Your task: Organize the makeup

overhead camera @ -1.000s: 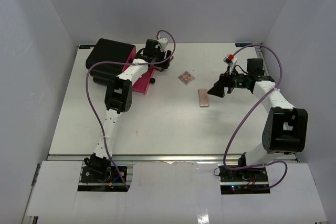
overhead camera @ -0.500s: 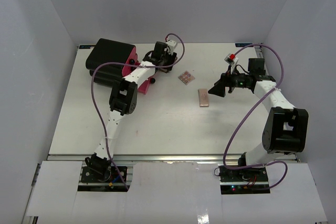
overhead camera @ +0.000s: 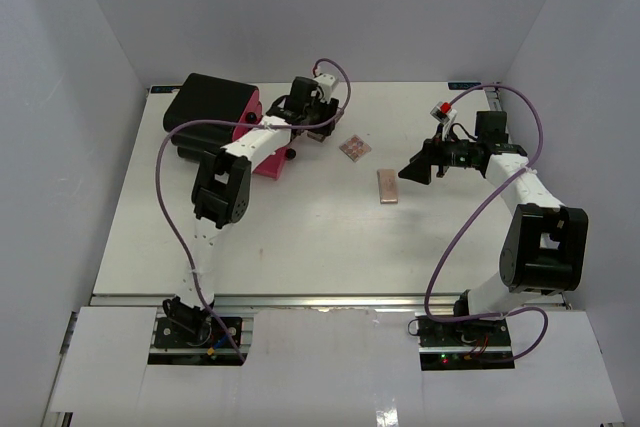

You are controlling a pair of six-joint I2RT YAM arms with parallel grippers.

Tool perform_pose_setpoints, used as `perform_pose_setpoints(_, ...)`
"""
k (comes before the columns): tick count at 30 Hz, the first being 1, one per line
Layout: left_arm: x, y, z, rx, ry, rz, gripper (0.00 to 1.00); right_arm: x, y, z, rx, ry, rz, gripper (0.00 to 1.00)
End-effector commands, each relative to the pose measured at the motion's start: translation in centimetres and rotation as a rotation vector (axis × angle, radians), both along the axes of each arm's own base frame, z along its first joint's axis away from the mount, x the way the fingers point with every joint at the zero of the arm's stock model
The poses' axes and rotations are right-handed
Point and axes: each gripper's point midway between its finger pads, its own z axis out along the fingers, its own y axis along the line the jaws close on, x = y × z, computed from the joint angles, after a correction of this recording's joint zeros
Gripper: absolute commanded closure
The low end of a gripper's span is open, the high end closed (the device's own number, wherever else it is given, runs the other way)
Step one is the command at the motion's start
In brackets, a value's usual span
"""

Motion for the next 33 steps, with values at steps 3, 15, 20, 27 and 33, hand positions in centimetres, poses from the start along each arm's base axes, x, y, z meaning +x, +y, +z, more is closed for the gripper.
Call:
perform_pose_setpoints(3, -3.7, 1.1, 14.4, -0.155, -0.189, 0.004, 0.87, 0.3, 0.0, 2.0, 0.016, -0.058, 0.019, 0.10)
perform_pose_setpoints(15, -8.6, 10.6, 7.9, 0.083, -0.142, 0.240, 0.85, 0.2, 0.1, 2.1, 0.020, -0.060, 0.023, 0.10)
perform_pose_setpoints(20, -8.2, 13.1, 6.9, 0.104, -0.128, 0.294, 0.84, 0.2, 0.1, 2.0, 0.019, -0.057, 0.022, 0.10)
perform_pose_setpoints(27, -7.8, 14.4, 5.7, 0.150, -0.122, 0.309, 0.79, 0.3, 0.1, 1.9, 0.018, -0.053, 0.022, 0.10)
perform_pose_setpoints(33, -7.4, 16.0, 3.4, 0.182, -0.086, 0.344, 0.65, 0.3, 0.1, 1.7, 0.017, -0.049, 0.021, 0.10)
